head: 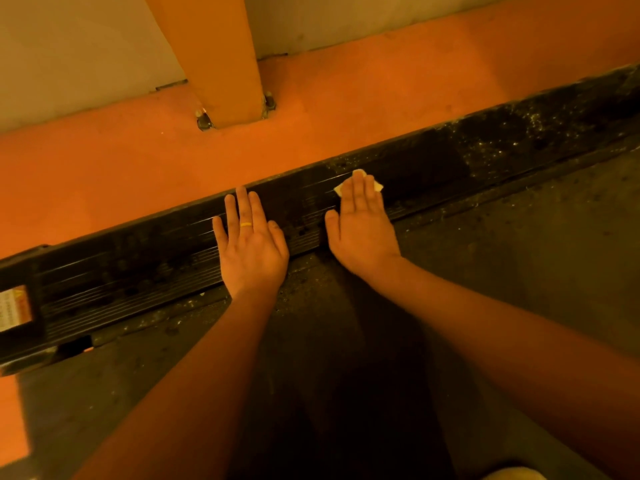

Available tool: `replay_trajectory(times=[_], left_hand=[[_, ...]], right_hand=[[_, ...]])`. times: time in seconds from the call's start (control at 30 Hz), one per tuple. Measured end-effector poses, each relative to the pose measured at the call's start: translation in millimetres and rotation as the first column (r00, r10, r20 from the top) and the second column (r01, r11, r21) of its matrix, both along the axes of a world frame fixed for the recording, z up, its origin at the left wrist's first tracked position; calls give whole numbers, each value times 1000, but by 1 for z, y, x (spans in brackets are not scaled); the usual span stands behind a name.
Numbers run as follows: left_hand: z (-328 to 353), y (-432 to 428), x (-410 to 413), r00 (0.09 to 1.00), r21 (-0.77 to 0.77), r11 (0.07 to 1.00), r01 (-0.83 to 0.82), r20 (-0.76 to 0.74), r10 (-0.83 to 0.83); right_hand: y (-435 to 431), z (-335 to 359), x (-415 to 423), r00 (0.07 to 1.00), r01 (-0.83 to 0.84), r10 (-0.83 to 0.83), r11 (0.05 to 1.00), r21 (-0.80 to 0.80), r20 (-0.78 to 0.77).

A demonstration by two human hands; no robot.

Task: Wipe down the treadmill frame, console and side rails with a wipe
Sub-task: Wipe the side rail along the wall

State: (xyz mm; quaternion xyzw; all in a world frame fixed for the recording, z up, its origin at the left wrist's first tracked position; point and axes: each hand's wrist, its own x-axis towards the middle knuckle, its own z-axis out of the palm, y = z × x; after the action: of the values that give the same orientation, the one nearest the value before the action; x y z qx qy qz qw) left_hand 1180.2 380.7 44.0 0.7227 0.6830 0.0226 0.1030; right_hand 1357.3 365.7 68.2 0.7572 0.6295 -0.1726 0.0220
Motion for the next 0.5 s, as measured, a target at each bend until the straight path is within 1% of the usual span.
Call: replay_trajectory(times=[0.1,0.23,0.33,0.4,0.5], left_hand=[[-1,0,0,1000,-10,1000,3,-7,-3],[0,0,0,1000,-7,1000,2,-6,-2],[1,1,0,1000,-14,1000,1,3,-1],[1,1,0,1000,-14,1000,3,7,-3],[0,0,-1,1000,-3,1000,6,9,-6]], right_hand=[[9,-1,-24,991,-127,127,992,8,-40],[25,-1,-7,978,-200,202,979,41,-54],[27,-3,29,991,-125,127,990,61,-30],[28,-3,48,998,-70,70,997,39,7],[27,0,40,999,-32,32,999,29,4]])
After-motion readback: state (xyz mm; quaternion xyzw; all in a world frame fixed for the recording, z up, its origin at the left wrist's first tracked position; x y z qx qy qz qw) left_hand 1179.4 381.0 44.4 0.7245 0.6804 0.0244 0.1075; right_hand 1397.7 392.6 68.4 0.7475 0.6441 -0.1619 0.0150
